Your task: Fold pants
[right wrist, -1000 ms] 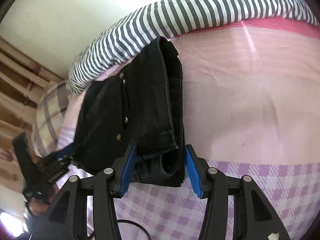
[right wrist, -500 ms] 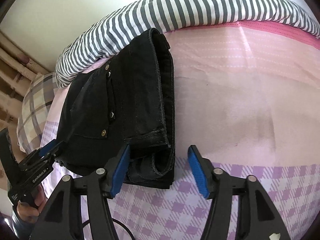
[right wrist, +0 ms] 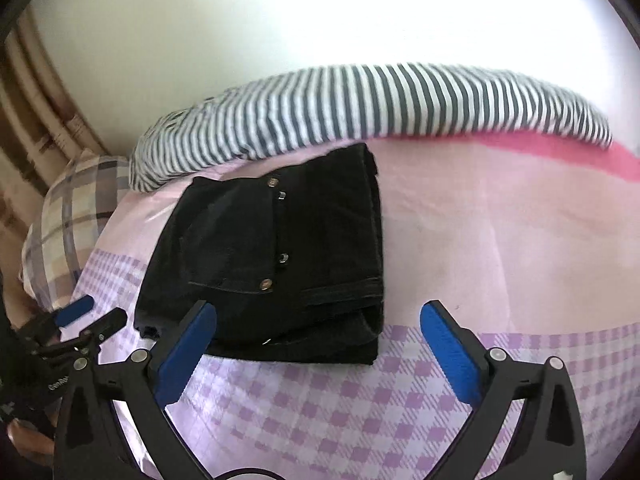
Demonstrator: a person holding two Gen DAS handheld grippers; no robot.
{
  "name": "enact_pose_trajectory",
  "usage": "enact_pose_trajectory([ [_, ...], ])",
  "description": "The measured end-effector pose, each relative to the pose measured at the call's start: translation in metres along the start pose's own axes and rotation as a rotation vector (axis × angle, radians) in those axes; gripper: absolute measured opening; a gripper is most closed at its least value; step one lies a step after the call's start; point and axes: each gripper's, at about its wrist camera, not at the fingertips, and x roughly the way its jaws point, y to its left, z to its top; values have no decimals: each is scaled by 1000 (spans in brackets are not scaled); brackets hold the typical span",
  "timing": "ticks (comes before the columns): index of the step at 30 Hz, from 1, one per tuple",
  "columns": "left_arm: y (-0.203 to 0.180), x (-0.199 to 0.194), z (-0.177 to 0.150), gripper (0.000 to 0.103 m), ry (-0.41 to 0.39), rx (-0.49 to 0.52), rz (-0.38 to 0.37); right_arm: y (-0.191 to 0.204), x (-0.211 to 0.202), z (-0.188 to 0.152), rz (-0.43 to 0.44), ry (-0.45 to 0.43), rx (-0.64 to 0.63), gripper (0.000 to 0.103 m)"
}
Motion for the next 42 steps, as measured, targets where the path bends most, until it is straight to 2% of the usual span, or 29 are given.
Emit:
enact_pose_trajectory([
  [5,7,-26,-14,86,-24,-19,29,21,-22,-12,-42,-52,-50,102],
  [9,12,-36,-24,89,-22,-44,38,32,-35,-21,-43,-63,-73,102],
  [14,14,-52,-36,90,-36,-42,60,48,-48,-35,-52,-85,-123,102],
  [22,8,-72,-45,90,-63,-44,73,54,-57,-46,-62,-91,-111,102],
  [42,3,-79,-55,90,-60,-52,75,58,-59,-58,-74,-73,-134,102],
])
